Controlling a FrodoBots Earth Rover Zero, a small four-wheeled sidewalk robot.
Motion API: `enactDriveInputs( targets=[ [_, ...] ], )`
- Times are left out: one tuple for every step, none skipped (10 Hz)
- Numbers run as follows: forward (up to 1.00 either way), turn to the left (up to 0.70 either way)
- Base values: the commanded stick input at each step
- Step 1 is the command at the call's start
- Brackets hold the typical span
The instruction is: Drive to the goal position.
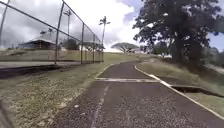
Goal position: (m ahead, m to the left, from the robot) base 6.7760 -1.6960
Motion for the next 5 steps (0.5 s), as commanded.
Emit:
enactDriveInputs(
  targets=[
    [0.70,-0.02],
    [0.70,-0.02],
    [0.70,-0.02],
    [0.70,-0.02],
    [0.70,-0.02]
  ],
)
